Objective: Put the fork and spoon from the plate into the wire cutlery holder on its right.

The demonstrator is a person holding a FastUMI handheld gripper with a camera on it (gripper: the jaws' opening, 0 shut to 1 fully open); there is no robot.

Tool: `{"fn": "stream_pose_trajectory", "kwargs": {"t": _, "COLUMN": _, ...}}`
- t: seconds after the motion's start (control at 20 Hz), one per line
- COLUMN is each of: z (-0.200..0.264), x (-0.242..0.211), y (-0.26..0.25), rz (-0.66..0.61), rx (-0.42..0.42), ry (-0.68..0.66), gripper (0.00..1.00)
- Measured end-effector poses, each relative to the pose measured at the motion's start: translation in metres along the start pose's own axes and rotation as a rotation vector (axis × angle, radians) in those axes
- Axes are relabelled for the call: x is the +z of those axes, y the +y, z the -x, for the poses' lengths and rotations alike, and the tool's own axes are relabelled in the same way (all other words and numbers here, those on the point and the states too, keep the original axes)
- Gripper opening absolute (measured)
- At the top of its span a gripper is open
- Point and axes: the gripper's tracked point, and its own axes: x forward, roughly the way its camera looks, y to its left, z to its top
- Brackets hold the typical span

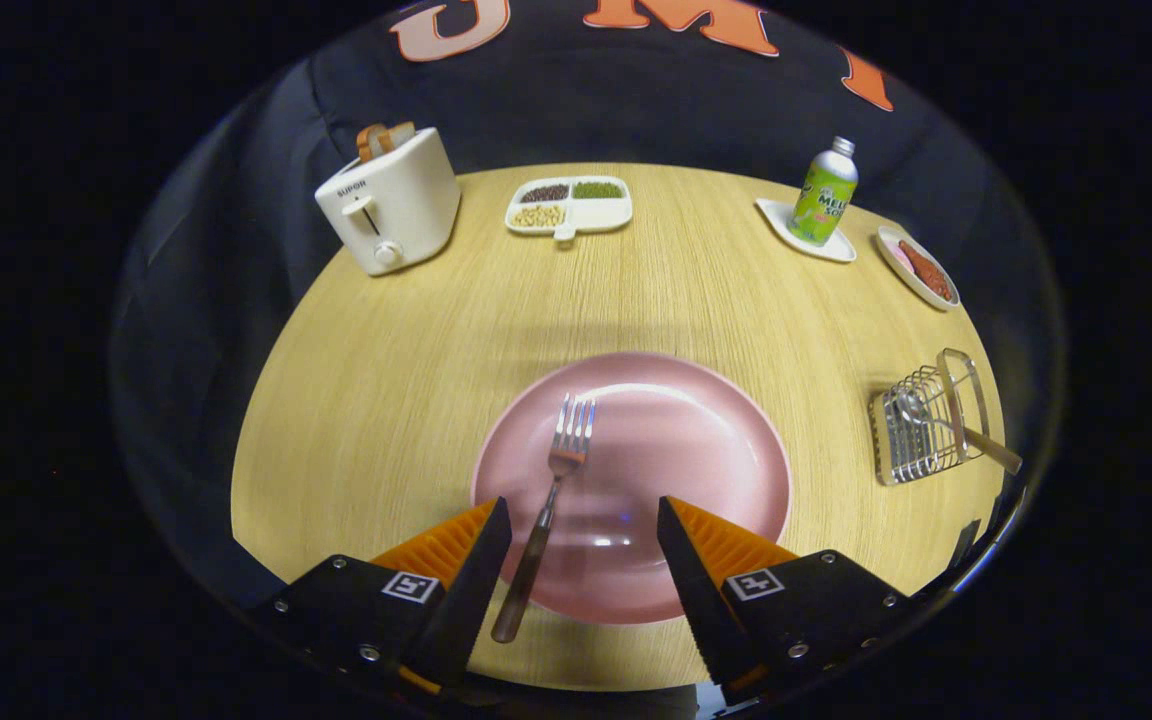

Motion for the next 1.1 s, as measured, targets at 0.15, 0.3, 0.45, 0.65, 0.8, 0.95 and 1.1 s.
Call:
{"fn": "stream_pose_trajectory", "kwargs": {"t": 0.15, "z": -0.01, "x": -0.017, "y": 0.006, "rz": -0.01, "rx": 0.013, "ry": 0.079, "gripper": 0.74}}
{"fn": "stream_pose_trajectory", "kwargs": {"t": 0.3, "z": -0.016, "x": -0.03, "y": 0.0, "rz": 0.001, "rx": -0.019, "ry": 0.134, "gripper": 0.57}}
{"fn": "stream_pose_trajectory", "kwargs": {"t": 0.45, "z": -0.014, "x": -0.041, "y": -0.011, "rz": -0.022, "rx": -0.041, "ry": 0.184, "gripper": 0.29}}
{"fn": "stream_pose_trajectory", "kwargs": {"t": 0.65, "z": -0.015, "x": -0.035, "y": -0.011, "rz": -0.027, "rx": -0.023, "ry": 0.18, "gripper": 0.09}}
{"fn": "stream_pose_trajectory", "kwargs": {"t": 0.8, "z": -0.001, "x": -0.018, "y": -0.026, "rz": -0.022, "rx": -0.022, "ry": 0.112, "gripper": 0.06}}
{"fn": "stream_pose_trajectory", "kwargs": {"t": 0.95, "z": 0.018, "x": 0.003, "y": -0.048, "rz": -0.031, "rx": -0.033, "ry": 0.039, "gripper": 0.06}}
{"fn": "stream_pose_trajectory", "kwargs": {"t": 1.1, "z": 0.041, "x": 0.022, "y": -0.078, "rz": -0.066, "rx": -0.056, "ry": -0.031, "gripper": 0.06}}
